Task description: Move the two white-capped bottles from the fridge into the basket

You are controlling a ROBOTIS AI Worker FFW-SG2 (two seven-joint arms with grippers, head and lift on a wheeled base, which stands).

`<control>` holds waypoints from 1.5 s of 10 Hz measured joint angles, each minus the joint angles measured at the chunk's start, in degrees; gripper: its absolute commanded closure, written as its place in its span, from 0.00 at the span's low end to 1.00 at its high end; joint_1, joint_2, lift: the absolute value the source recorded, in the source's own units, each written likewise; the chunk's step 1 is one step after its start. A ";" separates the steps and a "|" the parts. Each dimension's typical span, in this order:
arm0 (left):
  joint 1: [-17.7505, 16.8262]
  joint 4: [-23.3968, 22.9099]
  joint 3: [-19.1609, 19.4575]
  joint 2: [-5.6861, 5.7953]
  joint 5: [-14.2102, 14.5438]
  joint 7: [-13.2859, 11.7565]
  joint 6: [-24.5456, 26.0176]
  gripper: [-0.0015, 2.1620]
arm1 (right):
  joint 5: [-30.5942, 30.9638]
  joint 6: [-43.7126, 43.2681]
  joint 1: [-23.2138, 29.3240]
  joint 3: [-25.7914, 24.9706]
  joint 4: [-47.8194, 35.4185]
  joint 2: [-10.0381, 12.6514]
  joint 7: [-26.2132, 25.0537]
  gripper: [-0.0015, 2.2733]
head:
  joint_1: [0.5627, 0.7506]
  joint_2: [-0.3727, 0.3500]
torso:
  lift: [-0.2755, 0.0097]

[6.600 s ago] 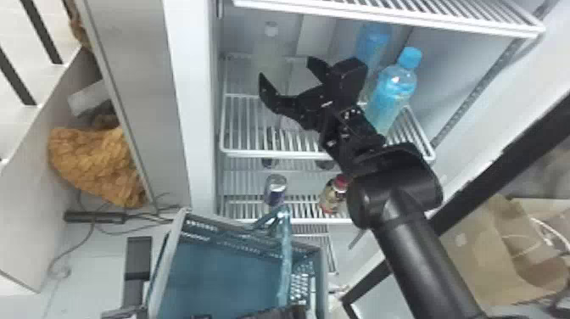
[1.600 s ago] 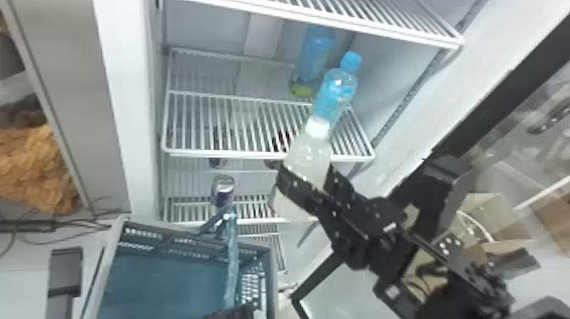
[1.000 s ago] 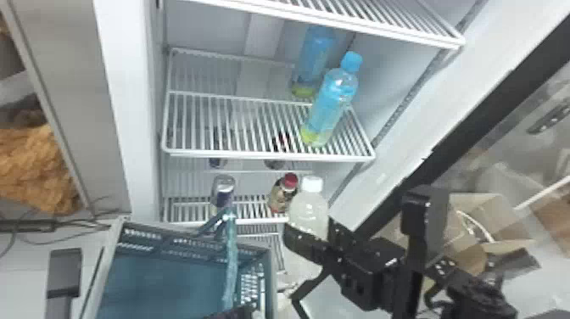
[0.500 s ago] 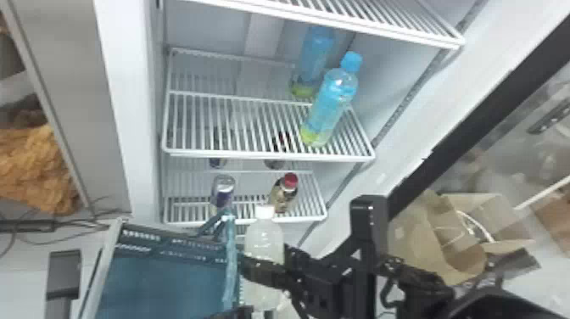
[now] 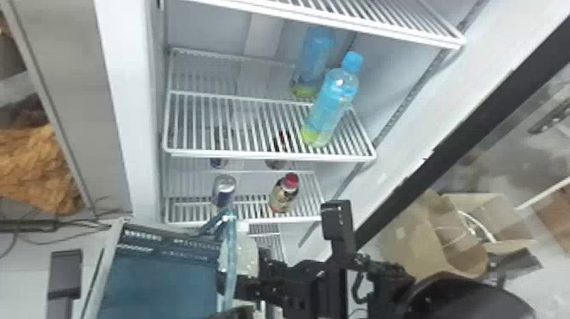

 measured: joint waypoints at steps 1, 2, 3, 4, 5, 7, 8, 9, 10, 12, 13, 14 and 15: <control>0.00 0.00 0.03 0.00 0.00 0.00 -0.05 0.55 | 0.08 0.01 -0.15 0.02 0.22 -0.06 0.03 0.08 | 0.70 0.06 | 0.97; 0.01 -0.02 0.05 0.00 0.00 -0.02 -0.05 0.55 | 0.21 0.02 -0.20 -0.02 0.27 -0.14 0.04 0.05 | 0.70 0.05 | 0.97; -0.04 -0.02 0.03 0.02 -0.02 0.03 -0.07 0.55 | 0.32 -0.04 -0.19 -0.06 0.26 -0.21 0.11 0.05 | 0.70 0.05 | 0.97; -0.10 -0.02 -0.04 0.05 0.01 -0.03 -0.03 0.55 | 0.39 -0.21 -0.19 -0.13 0.21 -0.23 0.07 0.05 | 0.70 0.05 | 0.97; -0.16 -0.02 -0.09 0.08 0.01 -0.01 0.01 0.55 | 0.56 -0.65 -0.18 -0.18 0.15 -0.23 0.09 0.05 | 0.70 0.05 | 0.97; -0.15 0.02 -0.11 0.10 -0.01 0.06 0.04 0.55 | 3.92 -2.73 0.51 -1.09 -2.24 0.08 0.09 0.05 | 0.70 0.03 | 0.97; -0.14 0.02 -0.12 0.09 -0.01 0.01 0.06 0.55 | 6.93 -4.03 0.95 -1.88 -4.10 0.31 -0.05 0.05 | 0.70 0.03 | 0.97; -0.14 0.01 -0.12 0.09 -0.01 -0.01 0.05 0.55 | 9.93 -5.54 1.40 -2.57 -5.96 0.57 -0.47 0.05 | 0.70 0.03 | 0.97; -0.14 0.01 -0.11 0.09 0.00 -0.01 0.10 0.55 | 12.19 -7.51 2.12 -3.11 -7.82 0.94 -1.42 0.05 | 0.70 0.03 | 0.97; -0.13 0.01 -0.03 0.09 0.00 -0.01 0.17 0.55 | 14.70 -12.28 3.67 -4.18 -10.72 1.99 -3.07 0.05 | 0.70 0.03 | 0.97; -0.11 0.01 -0.01 0.09 0.00 0.00 0.18 0.55 | 15.78 -15.16 4.28 -4.74 -11.67 2.56 -3.74 0.05 | 0.70 0.03 | 0.97; -0.04 0.00 0.00 0.10 0.00 0.00 0.18 0.55 | 16.89 -18.68 4.85 -5.18 -12.25 3.12 -4.34 0.05 | 0.70 0.03 | 0.97; -0.01 0.00 0.00 0.09 0.00 0.00 0.14 0.55 | 17.24 -23.17 5.09 -5.37 -11.48 3.51 -4.58 0.05 | 0.70 0.03 | 0.97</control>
